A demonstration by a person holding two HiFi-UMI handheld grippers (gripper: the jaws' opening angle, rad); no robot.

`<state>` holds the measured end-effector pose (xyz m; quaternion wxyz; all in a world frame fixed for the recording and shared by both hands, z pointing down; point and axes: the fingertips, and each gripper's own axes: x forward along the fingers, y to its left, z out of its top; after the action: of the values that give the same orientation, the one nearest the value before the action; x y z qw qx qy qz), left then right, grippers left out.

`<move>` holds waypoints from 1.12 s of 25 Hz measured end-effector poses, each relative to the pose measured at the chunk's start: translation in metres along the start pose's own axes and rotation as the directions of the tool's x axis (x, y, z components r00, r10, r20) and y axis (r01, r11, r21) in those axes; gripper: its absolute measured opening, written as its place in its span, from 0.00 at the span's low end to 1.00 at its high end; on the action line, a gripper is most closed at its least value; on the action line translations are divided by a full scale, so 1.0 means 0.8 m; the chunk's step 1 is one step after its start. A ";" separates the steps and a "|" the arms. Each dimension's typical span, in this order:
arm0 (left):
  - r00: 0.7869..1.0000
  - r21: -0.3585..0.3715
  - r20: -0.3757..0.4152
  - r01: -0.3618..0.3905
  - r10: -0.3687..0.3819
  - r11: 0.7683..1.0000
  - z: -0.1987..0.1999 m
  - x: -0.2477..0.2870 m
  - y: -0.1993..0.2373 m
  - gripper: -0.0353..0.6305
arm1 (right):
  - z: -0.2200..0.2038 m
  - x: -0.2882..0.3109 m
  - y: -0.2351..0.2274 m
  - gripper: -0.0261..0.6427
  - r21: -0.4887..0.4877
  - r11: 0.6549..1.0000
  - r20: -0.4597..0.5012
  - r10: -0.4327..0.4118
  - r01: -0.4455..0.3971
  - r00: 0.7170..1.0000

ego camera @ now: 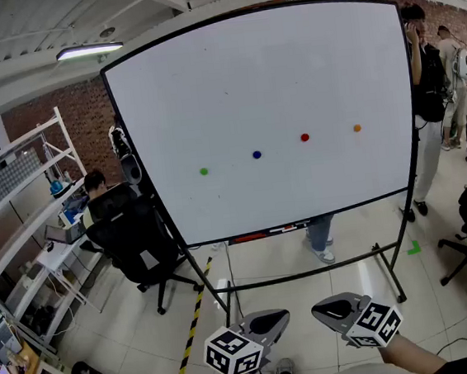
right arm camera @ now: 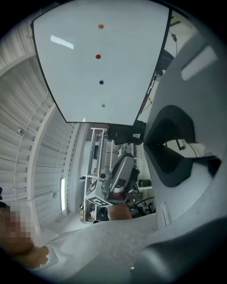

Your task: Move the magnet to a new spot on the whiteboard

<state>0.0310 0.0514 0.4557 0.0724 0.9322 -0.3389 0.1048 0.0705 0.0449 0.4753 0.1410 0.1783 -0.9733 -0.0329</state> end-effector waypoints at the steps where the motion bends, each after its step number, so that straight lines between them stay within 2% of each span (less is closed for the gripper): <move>1: 1.000 -0.001 0.002 0.002 -0.002 1.000 0.001 0.004 0.012 0.03 | 0.000 0.008 -0.010 0.05 -0.004 1.000 -0.003 -0.004 0.004 1.000; 5: 1.000 0.001 0.009 0.014 -0.014 1.000 0.006 0.021 0.074 0.03 | 0.001 0.052 -0.055 0.05 -0.011 1.000 -0.011 -0.027 0.027 1.000; 11: 0.999 -0.011 0.010 0.034 -0.034 0.999 0.021 0.054 0.219 0.03 | 0.011 0.154 -0.156 0.05 0.008 0.998 -0.020 -0.066 0.066 0.998; 18: 0.994 0.036 -0.020 0.113 -0.112 0.993 0.058 0.098 0.359 0.03 | 0.048 0.246 -0.269 0.06 0.005 0.989 -0.013 -0.149 0.149 0.989; 21: 0.989 0.024 -0.038 0.147 -0.146 0.989 0.063 0.107 0.396 0.03 | 0.060 0.268 -0.297 0.08 0.013 0.984 -0.013 -0.176 0.177 0.984; 25: 0.986 0.007 -0.026 0.164 -0.164 0.986 0.069 0.129 0.436 0.03 | 0.061 0.290 -0.323 0.09 -0.033 0.979 -0.036 -0.202 0.201 0.979; 28: 0.984 0.011 -0.018 0.177 -0.176 0.984 0.074 0.148 0.445 0.03 | 0.056 0.294 -0.337 0.05 -0.081 0.974 -0.055 -0.218 0.213 0.974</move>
<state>-0.1019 -0.3040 0.4503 0.0786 0.9580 -0.2536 0.1080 -0.0620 -0.2904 0.4636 0.1737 0.2784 -0.9414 -0.0785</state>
